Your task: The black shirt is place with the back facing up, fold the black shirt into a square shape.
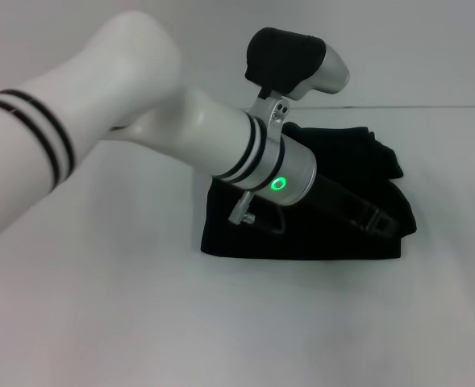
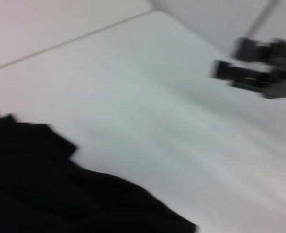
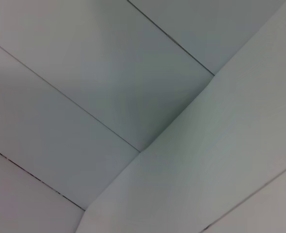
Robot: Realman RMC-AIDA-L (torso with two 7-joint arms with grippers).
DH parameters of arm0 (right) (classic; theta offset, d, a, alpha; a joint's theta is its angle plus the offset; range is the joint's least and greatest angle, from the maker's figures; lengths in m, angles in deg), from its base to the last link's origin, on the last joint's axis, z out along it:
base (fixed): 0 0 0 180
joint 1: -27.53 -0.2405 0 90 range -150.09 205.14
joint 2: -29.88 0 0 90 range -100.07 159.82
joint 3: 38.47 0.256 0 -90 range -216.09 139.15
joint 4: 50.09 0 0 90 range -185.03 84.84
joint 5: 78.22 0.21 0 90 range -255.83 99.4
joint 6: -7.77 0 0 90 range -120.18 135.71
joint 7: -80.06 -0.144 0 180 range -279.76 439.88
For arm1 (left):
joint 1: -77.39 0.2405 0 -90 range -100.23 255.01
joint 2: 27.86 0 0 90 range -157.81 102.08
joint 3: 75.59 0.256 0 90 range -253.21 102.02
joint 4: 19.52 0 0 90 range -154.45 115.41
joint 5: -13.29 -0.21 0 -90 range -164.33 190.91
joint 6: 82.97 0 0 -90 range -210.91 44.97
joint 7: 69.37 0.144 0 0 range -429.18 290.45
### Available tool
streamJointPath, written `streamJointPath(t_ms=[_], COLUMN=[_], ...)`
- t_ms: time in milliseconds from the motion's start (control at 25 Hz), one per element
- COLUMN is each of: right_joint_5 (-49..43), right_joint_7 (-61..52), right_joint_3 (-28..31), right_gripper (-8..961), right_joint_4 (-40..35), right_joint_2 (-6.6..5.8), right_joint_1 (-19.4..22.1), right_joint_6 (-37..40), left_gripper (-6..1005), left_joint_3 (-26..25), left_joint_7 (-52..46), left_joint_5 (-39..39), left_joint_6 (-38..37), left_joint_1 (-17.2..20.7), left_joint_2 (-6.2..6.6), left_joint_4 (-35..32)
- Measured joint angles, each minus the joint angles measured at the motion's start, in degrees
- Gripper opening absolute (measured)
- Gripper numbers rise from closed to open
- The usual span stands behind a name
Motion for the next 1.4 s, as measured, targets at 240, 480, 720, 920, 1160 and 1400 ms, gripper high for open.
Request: streamJointPath(t_ms=[240,480,720,920,1160,1400], right_joint_5=[-4.0,-13.4,-24.1,-33.0,-39.7,-44.2], right_joint_7=[-1.6,-10.1,-19.9,-20.1,-18.2,-20.4], right_joint_3=[-1.4,-8.1,-19.9,-27.2,-36.5,-40.1], right_gripper=[729,728,729,728,729,704], right_joint_4=[-0.4,-0.8,-2.0,-6.4,-10.0,-8.8], right_joint_2=[-0.93,-4.45,-7.32,-4.98,-1.59,0.33], right_joint_1=[-1.1,-6.7,-17.5,-25.5,-30.7,-32.7], right_joint_6=[0.3,1.1,2.4,0.9,-4.5,-9.5], left_gripper=[299,505,810,932,932,932], left_joint_3=[-13.0,-30.9,-36.2,-41.3,-44.1,-44.5], left_joint_7=[0.1,-6.9,-10.5,-8.4,-7.3,-6.8], left_joint_5=[1.3,1.3,1.0,0.8,0.8,1.1], left_joint_6=[-9.4,-18.0,-21.4,-22.9,-23.4,-23.3], left_joint_1=[9.8,14.0,17.4,20.1,21.9,22.2], left_joint_2=[0.4,4.42,8.9,8.94,8.65,8.33], left_joint_4=[-9.7,-8.7,-7.0,-7.1,-7.1,-7.0])
